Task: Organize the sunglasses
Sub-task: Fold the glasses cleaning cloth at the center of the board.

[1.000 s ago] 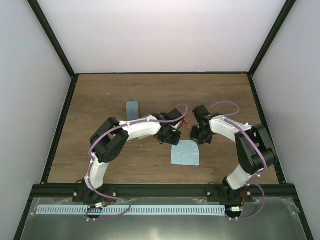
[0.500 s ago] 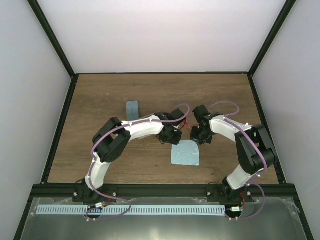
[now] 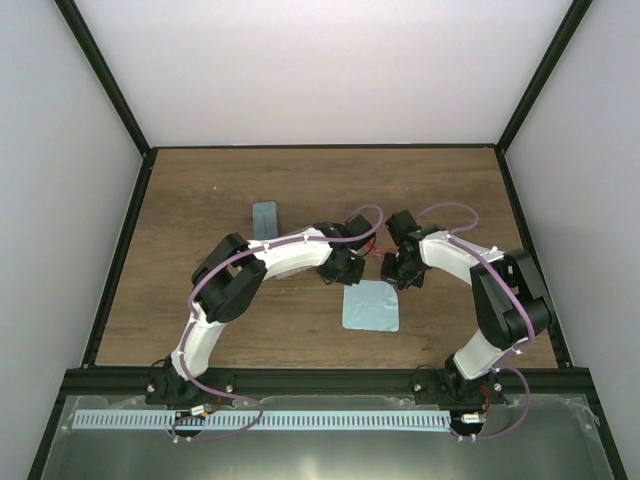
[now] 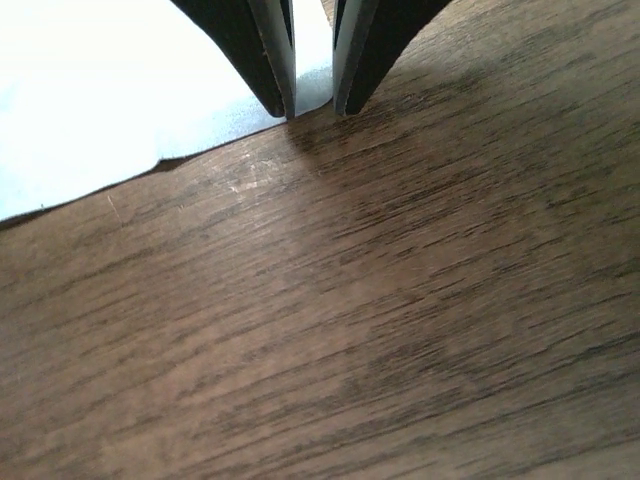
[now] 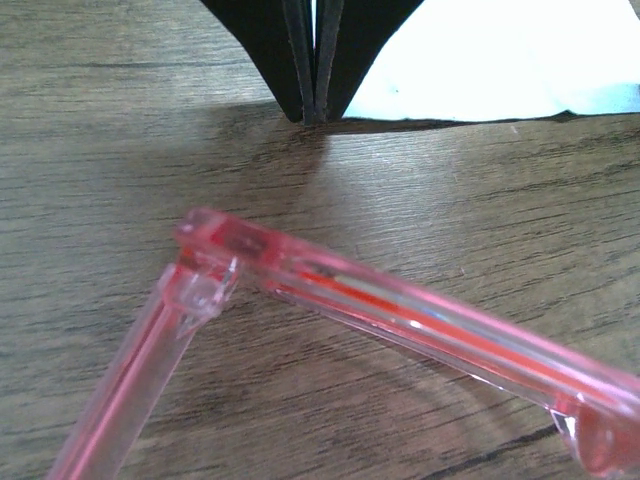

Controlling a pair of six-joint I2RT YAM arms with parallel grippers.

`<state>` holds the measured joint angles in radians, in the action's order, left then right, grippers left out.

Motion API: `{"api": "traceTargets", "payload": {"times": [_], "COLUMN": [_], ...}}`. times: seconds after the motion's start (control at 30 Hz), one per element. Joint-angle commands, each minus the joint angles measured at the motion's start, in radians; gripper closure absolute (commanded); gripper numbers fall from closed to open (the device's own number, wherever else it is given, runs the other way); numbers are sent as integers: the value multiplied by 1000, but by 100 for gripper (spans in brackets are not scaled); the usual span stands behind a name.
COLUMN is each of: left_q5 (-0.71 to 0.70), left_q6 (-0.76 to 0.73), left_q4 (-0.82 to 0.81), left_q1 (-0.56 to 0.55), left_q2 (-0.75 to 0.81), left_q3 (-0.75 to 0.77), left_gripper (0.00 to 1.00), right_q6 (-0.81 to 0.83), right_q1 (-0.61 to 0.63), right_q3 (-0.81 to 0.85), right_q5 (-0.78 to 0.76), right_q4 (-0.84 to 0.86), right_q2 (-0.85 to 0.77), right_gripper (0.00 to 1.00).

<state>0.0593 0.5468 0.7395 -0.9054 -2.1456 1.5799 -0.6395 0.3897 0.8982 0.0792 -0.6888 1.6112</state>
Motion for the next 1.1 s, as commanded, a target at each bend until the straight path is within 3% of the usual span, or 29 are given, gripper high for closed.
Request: {"api": "traceTargets", "payload": {"times": [0.0,0.3,1.07], "left_q5": [7,97,77], "left_q6": [4,14,29], "left_q4": [24,-64,-101], "left_q1": [-7,-1,20], "left_q2": [-54,-1,140], "left_q3": [-41,-119,-124], "left_gripper": [92,96,96], "right_q6": [14,15,11], "right_q1": [11,11,11], "right_q3": [-1,4,-27], "right_q5": [-12,-11,22], "right_q4": [-8,-12,-5], "right_q2": [-25,-33,-89], "right_gripper": [99,99,99]}}
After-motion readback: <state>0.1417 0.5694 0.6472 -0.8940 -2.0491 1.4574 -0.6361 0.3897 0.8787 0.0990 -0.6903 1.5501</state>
